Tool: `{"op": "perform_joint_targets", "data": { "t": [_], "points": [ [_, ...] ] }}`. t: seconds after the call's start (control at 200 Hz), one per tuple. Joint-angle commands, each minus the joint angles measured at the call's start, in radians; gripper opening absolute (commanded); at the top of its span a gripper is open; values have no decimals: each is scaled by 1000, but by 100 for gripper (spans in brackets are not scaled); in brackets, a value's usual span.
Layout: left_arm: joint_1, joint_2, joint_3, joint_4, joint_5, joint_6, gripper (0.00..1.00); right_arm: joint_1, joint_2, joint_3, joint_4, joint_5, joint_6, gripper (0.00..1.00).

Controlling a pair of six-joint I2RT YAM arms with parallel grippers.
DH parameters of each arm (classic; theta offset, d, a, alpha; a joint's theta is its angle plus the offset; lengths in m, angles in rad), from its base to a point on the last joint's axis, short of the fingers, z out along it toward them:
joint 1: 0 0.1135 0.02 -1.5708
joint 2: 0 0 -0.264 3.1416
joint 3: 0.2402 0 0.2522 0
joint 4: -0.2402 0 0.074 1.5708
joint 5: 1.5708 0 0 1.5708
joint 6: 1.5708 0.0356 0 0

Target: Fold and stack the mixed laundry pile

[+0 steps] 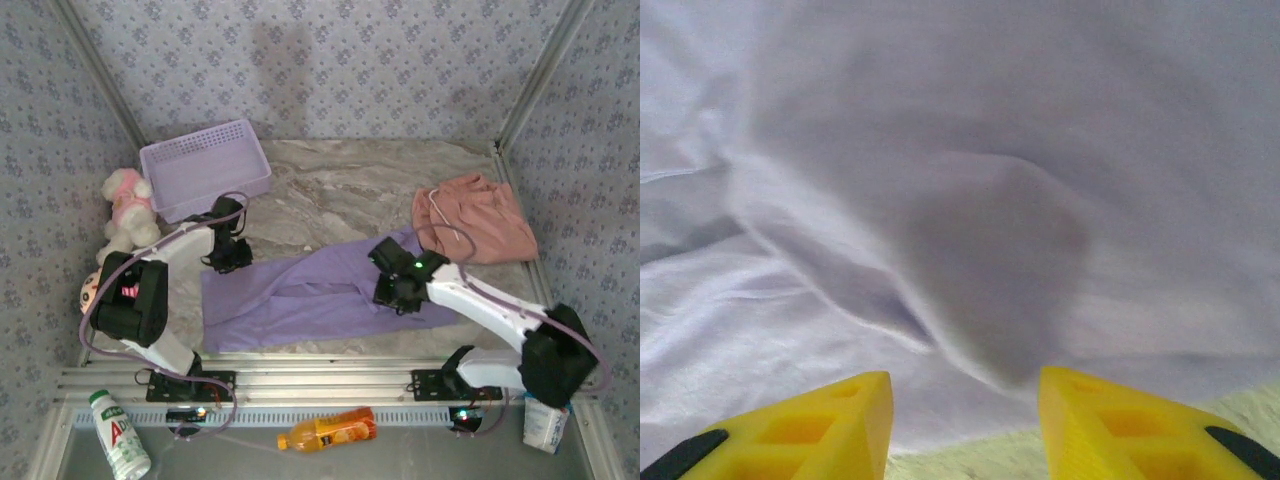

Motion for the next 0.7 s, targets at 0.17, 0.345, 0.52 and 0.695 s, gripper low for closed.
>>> {"op": "perform_joint_targets", "data": {
  "t": [0.17, 0.345, 0.52, 0.695],
  "points": [
    [7, -65, -28, -21, 4, 3, 24, 86, 301, 166, 5, 122, -137, 37],
    [8, -90, -46, -26, -3, 5, 26, 77, 369, 159, 18, 141, -149, 29],
    [21, -94, -47, -33, -4, 13, 26, 81, 344, 167, -8, 134, -147, 0],
    [36, -80, -40, -27, 3, 20, 26, 107, 247, 186, -57, 52, -97, 0]
  ]
}}
